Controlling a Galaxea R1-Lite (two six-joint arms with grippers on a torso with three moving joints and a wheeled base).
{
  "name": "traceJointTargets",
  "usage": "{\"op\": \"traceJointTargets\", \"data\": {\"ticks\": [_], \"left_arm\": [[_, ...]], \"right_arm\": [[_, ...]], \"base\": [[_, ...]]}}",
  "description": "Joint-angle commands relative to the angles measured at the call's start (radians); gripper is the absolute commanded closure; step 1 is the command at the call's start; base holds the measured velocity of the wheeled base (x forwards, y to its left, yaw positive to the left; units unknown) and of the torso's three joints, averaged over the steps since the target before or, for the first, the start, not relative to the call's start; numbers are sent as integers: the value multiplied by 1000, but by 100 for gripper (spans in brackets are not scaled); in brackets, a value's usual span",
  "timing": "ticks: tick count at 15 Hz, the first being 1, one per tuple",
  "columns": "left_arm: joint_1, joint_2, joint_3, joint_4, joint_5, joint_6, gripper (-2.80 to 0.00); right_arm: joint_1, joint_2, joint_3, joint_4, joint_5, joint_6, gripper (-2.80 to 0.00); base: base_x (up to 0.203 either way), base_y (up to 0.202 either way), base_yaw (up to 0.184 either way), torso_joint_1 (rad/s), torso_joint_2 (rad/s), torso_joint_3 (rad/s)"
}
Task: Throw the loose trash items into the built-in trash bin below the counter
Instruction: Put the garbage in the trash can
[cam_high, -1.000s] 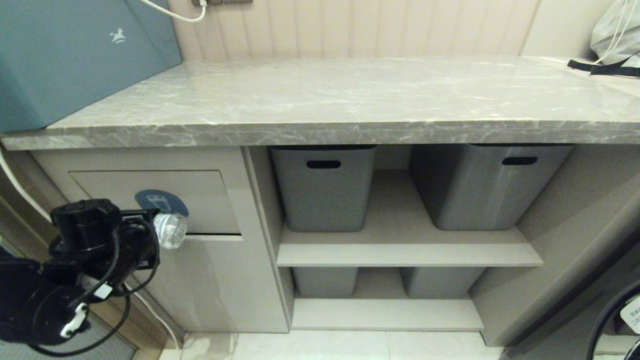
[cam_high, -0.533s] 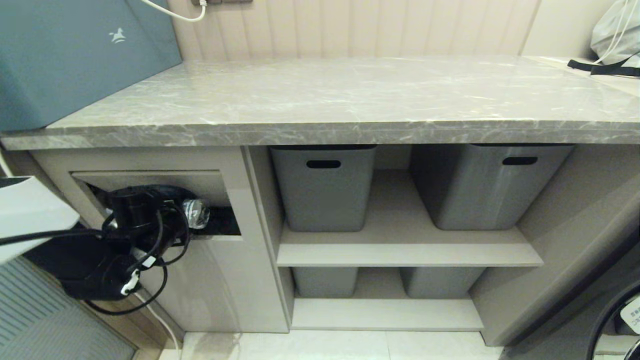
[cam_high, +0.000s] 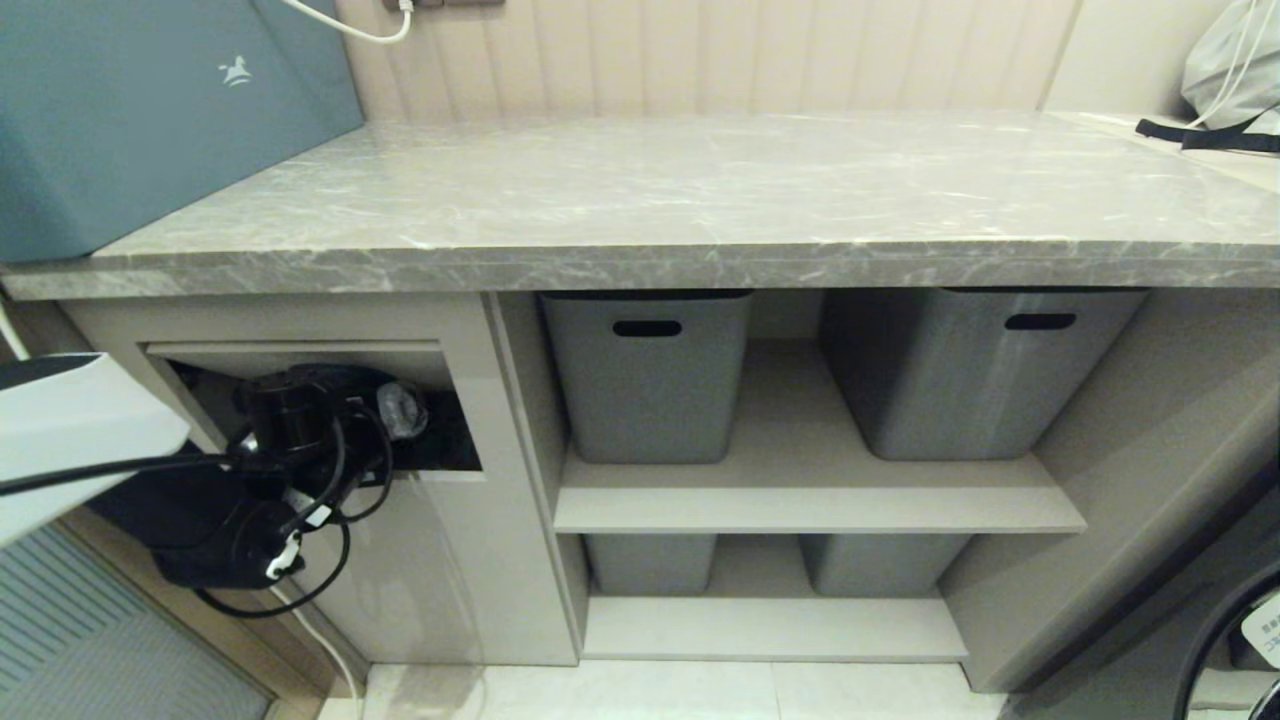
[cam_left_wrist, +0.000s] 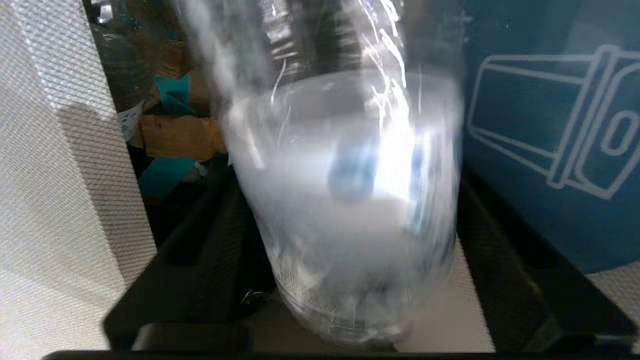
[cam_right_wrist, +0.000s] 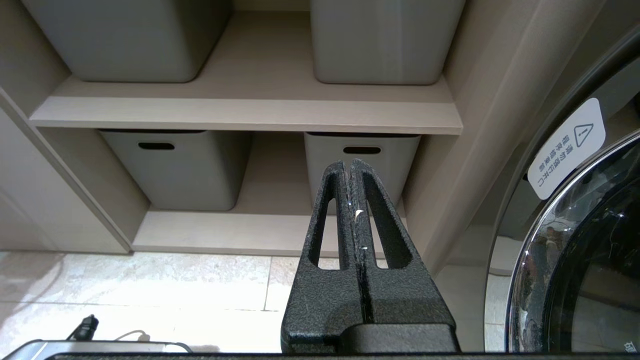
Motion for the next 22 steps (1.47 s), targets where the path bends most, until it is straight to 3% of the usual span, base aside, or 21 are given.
{"op": "traceJointTargets", "data": {"ticks": [1, 13, 15, 19, 20, 22], "left_arm": [[0, 2, -1, -5, 1, -8, -280], [-4, -15, 6, -1, 18, -2, -280], [-5, -42, 56, -1, 40, -2, -280], [-14, -154, 271, -42, 110, -10, -280], [-20, -186, 334, -65, 130, -11, 0], [-33, -282, 438, -103, 148, -6, 0]], "right_arm": [[0, 0, 0, -1, 0, -1, 0], [0, 0, 0, -1, 0, -1, 0], [0, 0, 0, -1, 0, -1, 0], [0, 0, 0, -1, 0, -1, 0], [0, 0, 0, -1, 0, -1, 0], [0, 0, 0, -1, 0, -1, 0]], "base": [[0, 0, 0, 0, 0, 0], [0, 0, 0, 0, 0, 0], [0, 0, 0, 0, 0, 0], [0, 0, 0, 0, 0, 0], [0, 0, 0, 0, 0, 0], [0, 0, 0, 0, 0, 0]]}}
